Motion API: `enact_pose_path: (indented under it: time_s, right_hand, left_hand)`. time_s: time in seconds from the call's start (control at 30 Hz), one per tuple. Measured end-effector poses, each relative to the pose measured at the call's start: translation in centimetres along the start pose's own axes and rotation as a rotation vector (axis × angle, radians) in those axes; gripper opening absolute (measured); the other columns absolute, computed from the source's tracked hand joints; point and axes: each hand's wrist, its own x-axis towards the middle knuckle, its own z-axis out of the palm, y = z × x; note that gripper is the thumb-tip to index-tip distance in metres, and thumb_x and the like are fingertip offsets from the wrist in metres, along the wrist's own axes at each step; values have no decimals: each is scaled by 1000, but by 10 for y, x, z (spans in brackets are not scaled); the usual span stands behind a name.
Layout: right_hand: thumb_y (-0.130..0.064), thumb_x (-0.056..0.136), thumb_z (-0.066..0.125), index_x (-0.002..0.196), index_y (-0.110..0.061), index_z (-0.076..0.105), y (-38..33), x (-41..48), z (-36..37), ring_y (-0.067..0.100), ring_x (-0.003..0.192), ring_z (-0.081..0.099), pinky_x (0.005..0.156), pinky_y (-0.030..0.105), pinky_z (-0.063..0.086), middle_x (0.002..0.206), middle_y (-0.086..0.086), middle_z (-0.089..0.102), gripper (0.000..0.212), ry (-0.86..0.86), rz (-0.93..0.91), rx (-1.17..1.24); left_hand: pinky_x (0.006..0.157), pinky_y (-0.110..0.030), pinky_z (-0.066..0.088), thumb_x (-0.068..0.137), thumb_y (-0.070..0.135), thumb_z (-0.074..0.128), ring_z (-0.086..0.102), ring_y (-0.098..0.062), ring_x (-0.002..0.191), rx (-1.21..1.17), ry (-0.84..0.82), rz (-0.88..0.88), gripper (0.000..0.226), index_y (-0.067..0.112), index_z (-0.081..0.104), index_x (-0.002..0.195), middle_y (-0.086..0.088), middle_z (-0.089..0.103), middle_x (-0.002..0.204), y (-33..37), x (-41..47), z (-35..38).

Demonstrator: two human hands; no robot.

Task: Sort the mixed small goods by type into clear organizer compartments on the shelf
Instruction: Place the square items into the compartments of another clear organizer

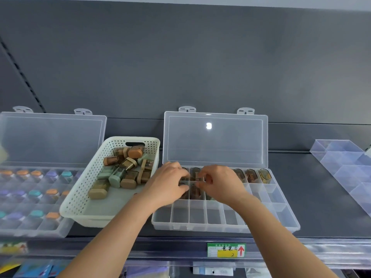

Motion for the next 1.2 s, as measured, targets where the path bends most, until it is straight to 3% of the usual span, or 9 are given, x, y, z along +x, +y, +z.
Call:
enact_pose_path:
  time_s: [0.1,0.27,0.47,0.6,0.77,0.83,0.93,1.07,1.2]
  right_hand:
    - [-35,84,67,100,-20,70,-30,6,2,14,75,58,69,24,51,90,-2,65,22,18,-131,62]
    - [-41,85,64,112,-23,68,-85,15,14,14,101,56,86,29,49,107,-3,67,33,-75,-404,60]
    - [-38,84,63,116,-25,65,-135,33,40,23,111,49,92,37,46,111,3,64,34,-322,-500,-250]
    - [-46,79,68,108,-21,66,-151,43,56,24,102,51,90,37,39,101,2,63,38,-416,-513,-526]
    - [-32,79,65,87,-14,63,-155,47,68,26,80,59,64,30,40,80,1,59,19,-452,-497,-526]
    - [-30,85,56,100,-19,63,-156,49,71,27,88,60,66,30,45,93,2,63,21,-423,-459,-448]
    - [-28,92,45,115,-30,61,-155,53,72,28,99,59,80,37,51,108,2,63,28,-439,-428,-354]
    - [-23,93,41,114,-27,59,-153,55,71,30,97,58,81,40,51,107,6,58,28,-475,-419,-312]
    - [-20,92,41,115,-22,55,-152,61,68,29,101,55,89,43,47,113,10,55,26,-440,-318,-16]
  left_hand:
    - [91,-27,39,91,35,58,46,-8,113,15,91,-86,35,30,58,126,11,53,116,-22,-15,-23]
    - [82,-26,43,91,21,59,49,-10,96,109,196,-299,25,21,66,114,8,54,104,-75,-45,-50]
    - [80,-34,49,84,-6,42,54,-23,91,381,-30,-448,29,6,64,96,-10,58,103,-115,-66,-44]
    - [81,-34,46,88,-8,38,55,-26,97,416,-55,-430,32,6,56,111,-12,58,109,-128,-68,-35]
    - [83,-35,44,90,4,46,51,-26,102,453,-160,-446,23,8,61,106,-11,55,112,-134,-73,-35]
    - [83,-34,44,89,20,56,50,-25,103,403,-180,-461,21,11,61,107,-8,53,113,-135,-75,-35]
    - [80,-33,47,76,42,69,53,-22,97,192,-208,-487,46,17,55,112,-3,48,113,-133,-75,-35]
    - [67,-26,44,76,21,71,54,-14,89,-48,-79,-529,45,20,44,112,3,51,111,-131,-74,-37]
    - [73,-26,41,66,37,80,51,-11,100,-276,-3,-512,67,32,42,121,12,45,116,-128,-74,-42]
